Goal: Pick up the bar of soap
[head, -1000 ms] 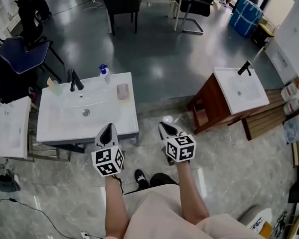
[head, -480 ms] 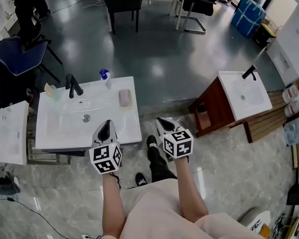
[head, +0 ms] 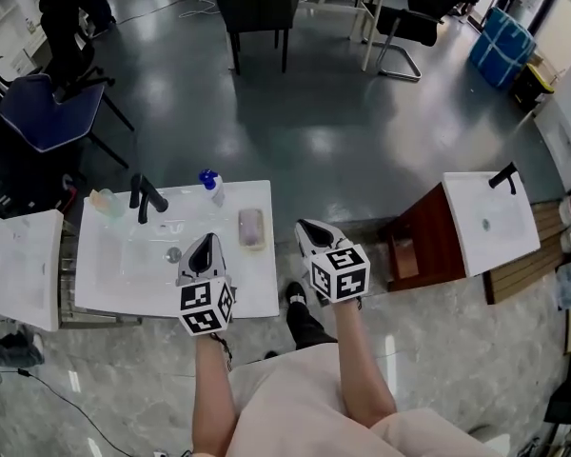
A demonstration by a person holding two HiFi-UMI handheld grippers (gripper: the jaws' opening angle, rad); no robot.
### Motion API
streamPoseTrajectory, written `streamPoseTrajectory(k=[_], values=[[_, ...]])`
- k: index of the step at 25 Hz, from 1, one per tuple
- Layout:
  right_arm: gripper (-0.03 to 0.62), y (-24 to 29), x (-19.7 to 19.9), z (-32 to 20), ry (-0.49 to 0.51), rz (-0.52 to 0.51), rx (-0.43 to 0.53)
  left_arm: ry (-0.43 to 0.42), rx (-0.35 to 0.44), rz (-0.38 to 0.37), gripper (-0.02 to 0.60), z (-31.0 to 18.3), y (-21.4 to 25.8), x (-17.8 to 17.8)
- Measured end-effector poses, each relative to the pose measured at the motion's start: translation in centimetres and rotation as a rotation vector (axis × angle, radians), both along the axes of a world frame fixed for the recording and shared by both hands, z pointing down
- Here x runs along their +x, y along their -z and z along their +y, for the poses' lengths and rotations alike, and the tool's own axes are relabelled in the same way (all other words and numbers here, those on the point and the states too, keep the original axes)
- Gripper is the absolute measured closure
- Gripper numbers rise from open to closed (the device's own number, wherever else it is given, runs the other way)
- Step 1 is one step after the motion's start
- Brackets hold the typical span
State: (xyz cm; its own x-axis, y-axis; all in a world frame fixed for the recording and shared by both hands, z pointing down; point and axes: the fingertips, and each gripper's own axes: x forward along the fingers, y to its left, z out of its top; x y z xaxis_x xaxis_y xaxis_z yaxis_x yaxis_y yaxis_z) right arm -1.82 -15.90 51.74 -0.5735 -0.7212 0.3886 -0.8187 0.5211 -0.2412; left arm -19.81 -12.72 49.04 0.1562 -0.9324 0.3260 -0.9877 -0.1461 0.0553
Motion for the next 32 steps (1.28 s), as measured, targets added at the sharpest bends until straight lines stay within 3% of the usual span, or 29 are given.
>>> streamPoseTrajectory(k=[8, 18, 28, 32], values=[[0.588, -1.3, -1.6, -6.9, 0.099, 0.012, -0.034, 0.045, -0.086, 0.003, 0.574, -5.3, -2.8, 0.6], [0.588, -5.8, -2.8, -11.5, 0.242, 0.117, -0.103, 0.090, -0.197, 0.005, 0.571, -7.8, -6.4, 1.8], [0.588, -8.4, -3.2, -14.3, 0.266, 0.062, -0.179, 0.091, -0.309, 0.012, 0.470, -6.0, -10.0, 4.8], [0.588, -8.8, -4.3, -14.3, 0.311, 0.071, -0.186, 0.092, -0.367, -0.002, 0.396, -5.3, -11.5, 5.0]])
